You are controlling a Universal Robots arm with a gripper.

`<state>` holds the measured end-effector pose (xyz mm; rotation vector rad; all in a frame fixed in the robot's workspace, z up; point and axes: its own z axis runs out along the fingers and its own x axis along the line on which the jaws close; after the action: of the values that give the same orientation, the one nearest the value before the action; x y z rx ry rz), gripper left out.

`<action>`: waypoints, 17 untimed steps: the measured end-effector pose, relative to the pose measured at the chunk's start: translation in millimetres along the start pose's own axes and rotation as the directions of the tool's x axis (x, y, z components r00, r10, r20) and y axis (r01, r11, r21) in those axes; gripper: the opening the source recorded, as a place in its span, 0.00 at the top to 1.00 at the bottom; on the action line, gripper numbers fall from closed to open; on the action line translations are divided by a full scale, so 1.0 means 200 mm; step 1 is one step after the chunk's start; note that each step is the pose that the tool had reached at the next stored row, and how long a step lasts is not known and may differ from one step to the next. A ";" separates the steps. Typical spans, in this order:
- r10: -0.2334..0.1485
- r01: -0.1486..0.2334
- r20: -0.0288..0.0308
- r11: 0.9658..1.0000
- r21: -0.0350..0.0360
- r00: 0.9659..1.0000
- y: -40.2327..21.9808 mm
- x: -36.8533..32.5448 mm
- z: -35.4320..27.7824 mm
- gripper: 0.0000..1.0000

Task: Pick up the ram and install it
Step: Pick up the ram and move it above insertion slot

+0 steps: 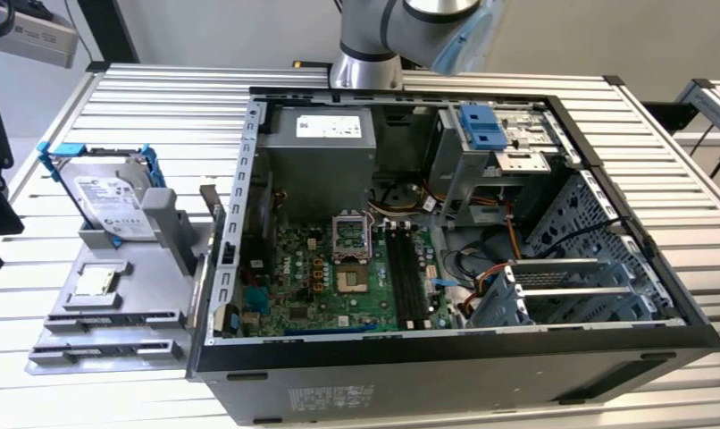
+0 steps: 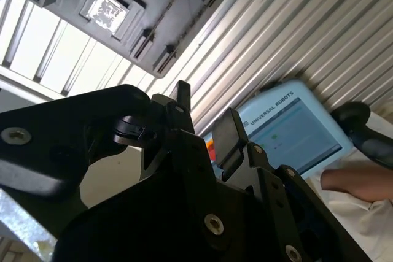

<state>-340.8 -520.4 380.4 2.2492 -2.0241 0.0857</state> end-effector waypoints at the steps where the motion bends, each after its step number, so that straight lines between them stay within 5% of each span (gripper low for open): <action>1: -0.001 0.001 0.000 1.000 0.000 1.000 0.000 0.000 0.000 0.00; 17: -0.020 0.020 -0.001 1.000 0.002 1.000 0.000 0.000 0.000 0.00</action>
<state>-340.8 -520.4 380.4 2.2696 -2.0020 0.0874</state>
